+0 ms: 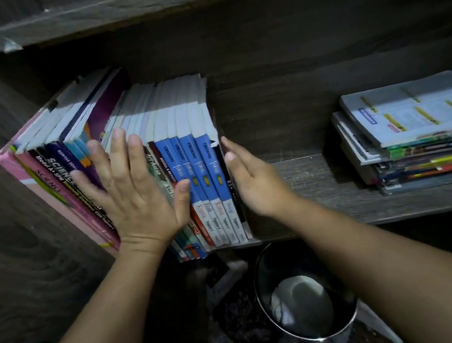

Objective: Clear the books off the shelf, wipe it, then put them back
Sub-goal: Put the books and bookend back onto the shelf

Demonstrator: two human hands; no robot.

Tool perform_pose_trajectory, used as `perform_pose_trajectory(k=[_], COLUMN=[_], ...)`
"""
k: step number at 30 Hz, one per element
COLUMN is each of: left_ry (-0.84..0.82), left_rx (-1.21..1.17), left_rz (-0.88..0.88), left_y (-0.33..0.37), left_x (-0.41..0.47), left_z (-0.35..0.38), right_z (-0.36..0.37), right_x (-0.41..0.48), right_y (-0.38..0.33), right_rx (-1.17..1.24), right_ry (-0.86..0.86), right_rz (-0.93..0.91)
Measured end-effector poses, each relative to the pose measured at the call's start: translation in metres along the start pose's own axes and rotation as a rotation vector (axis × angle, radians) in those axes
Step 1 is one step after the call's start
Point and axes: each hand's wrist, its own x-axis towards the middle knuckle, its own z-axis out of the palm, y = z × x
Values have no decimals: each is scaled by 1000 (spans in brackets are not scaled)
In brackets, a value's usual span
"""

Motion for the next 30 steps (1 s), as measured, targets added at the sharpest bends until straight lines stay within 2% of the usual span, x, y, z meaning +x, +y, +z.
perform_pose_trajectory(k=[2,5,7,11,14,17,25,30], left_ry=[4,15,-59,-360,-591,-784,-814,-797], left_rx=[-35,-162,-277,-417,-479,-591,-591,-476], left_rz=[-17,44,97,191,218,190,298,501], left_y=[8,39,69,139,192,241,295,300], left_x=[3,7,11,15,16,18,40,56], left_z=[-10,-31,-41,-46,-31,-4,48,57], right_z=[-27,-82,-127,-207,-246,-268,-272,-274], right_x=[-10,-28,-40,-74,-92,-89,-64,-59], right_y=[-8,-19,-20,7,36,56,87,94], right_rx=[-235,-809,-1004,-1078,-1053,-1008,-983,-986], right_ry=[-3,-6,1,75,56,68,167,225], right_rz=[-12,-68,-12,209,335,355,292,271])
